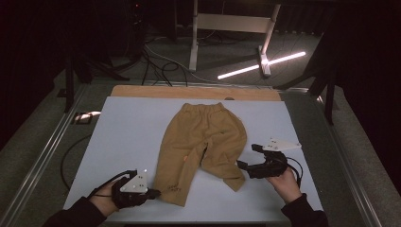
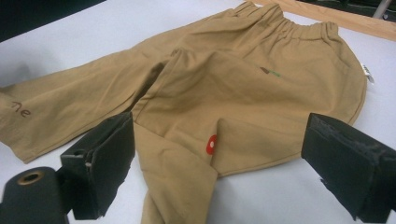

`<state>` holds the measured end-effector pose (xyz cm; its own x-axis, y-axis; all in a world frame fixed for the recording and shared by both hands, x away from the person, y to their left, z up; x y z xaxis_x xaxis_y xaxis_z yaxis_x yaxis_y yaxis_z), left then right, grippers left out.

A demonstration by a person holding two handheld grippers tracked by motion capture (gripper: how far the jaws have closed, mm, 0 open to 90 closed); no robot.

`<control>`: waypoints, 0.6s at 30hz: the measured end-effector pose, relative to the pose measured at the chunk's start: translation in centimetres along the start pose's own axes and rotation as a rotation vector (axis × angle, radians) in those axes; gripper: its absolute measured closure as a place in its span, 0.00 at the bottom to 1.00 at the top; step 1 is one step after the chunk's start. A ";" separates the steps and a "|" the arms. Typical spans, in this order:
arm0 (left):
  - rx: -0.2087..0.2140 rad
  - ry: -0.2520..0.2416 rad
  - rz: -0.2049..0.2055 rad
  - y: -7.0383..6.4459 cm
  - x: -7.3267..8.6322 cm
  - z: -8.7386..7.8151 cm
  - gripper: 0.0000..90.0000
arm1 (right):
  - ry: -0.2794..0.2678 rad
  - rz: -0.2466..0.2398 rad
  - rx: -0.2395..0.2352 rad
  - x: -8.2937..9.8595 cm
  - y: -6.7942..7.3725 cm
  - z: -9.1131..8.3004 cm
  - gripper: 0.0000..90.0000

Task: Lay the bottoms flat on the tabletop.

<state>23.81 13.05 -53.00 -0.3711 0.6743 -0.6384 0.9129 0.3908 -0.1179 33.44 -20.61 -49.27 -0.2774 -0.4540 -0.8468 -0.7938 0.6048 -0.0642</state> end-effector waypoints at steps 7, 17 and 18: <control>0.013 0.022 -0.033 -0.7 2.1 0.5 0.99 | 0.005 -0.004 -0.011 0.1 0.6 -0.1 0.11; 0.080 0.081 -0.038 -1.5 3.9 2.2 0.96 | 0.011 -0.005 -0.043 0.7 1.4 0.0 0.11; 0.096 0.073 -0.043 -1.8 3.9 2.3 0.92 | 0.012 -0.006 -0.042 0.7 1.4 0.0 0.11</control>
<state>21.13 13.49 -57.02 -0.4182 0.7034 -0.5747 0.9068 0.3606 -0.2185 32.13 -20.04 -50.00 -0.2786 -0.4652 -0.8402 -0.8175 0.5741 -0.0468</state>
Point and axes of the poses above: each handheld gripper's, and its own axes: z roughly forward along the jaws, x roughly out of its underside, y roughly to its left, the point moved 8 cm from there along z, roughly forward along the jaws, and after that the axes turned 12 degrees about -z, right-handed, at the moved point
